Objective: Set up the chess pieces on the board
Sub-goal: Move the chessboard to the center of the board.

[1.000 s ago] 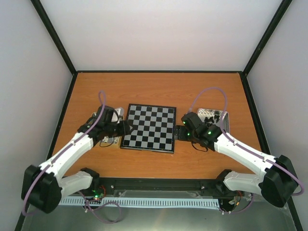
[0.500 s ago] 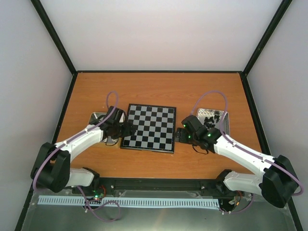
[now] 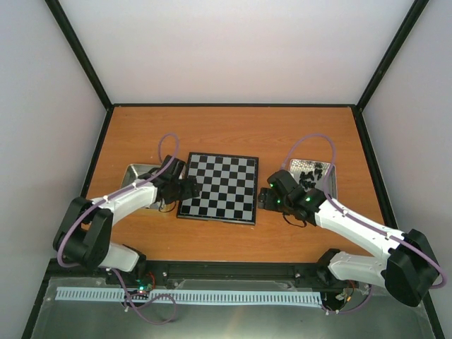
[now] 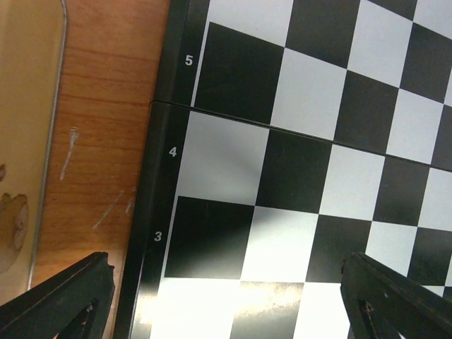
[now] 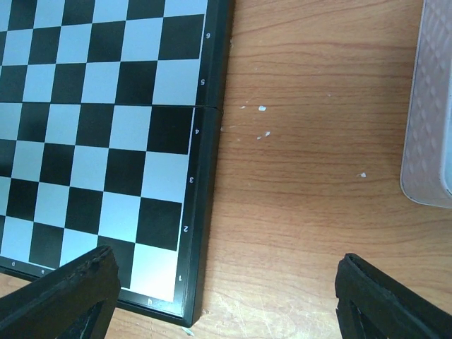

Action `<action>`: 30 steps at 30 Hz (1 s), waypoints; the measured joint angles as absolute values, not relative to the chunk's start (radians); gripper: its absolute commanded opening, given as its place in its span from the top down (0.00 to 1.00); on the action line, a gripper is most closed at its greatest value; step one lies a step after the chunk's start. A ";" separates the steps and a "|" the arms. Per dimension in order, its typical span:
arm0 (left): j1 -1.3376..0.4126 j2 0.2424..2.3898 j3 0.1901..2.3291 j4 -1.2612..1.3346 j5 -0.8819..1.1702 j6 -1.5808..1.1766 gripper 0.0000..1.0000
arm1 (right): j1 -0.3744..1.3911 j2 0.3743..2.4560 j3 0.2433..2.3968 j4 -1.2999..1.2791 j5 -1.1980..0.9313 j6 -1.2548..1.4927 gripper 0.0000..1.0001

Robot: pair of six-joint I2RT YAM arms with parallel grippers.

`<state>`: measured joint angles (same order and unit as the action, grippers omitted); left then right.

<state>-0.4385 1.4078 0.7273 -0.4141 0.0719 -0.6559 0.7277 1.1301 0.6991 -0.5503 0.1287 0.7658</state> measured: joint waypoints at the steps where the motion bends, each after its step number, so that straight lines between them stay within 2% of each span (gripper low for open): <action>1: -0.439 1.414 0.728 -0.410 0.076 -0.656 0.09 | 0.728 1.130 0.699 -0.550 0.131 0.767 0.16; 7: -0.438 1.473 0.730 -0.373 0.121 -0.646 0.09 | 0.728 1.129 0.699 -0.552 0.139 0.768 0.16; 13: -0.437 1.494 0.731 -0.339 0.201 -0.641 0.21 | 0.728 1.113 0.698 -0.558 0.145 0.768 0.16; 18: -0.437 1.493 0.720 -0.296 0.306 -0.645 0.25 | 0.728 1.103 0.689 -0.556 0.150 0.768 0.16; 23: -0.437 1.478 0.720 -0.289 0.355 -0.641 0.22 | 0.728 1.110 0.675 -0.557 0.145 0.768 0.16; 30: -0.438 1.332 0.803 -0.424 0.241 -0.597 0.15 | 0.728 1.101 0.675 -0.554 0.139 0.758 0.16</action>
